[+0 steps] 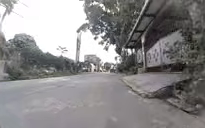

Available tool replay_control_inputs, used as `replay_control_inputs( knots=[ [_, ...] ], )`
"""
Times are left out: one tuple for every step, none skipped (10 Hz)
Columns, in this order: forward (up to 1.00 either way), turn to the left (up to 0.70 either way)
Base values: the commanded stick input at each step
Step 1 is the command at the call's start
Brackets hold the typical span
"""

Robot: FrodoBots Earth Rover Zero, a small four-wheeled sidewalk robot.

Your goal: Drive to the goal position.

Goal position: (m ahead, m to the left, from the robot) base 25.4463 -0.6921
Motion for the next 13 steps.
replay_control_inputs(
  knots=[
    [1.00, 0.00],
    [1.00, -0.01],
    [1.00, -0.03],
    [1.00, -0.40],
    [1.00, -0.40],
    [1.00, -0.28],
    [1.00, -0.04],
    [1.00, 0.00],
    [1.00, 0.00],
    [1.00, 0.00],
    [1.00, -0.21],
    [1.00, -0.39],
    [1.00, -0.36]
  ],
)
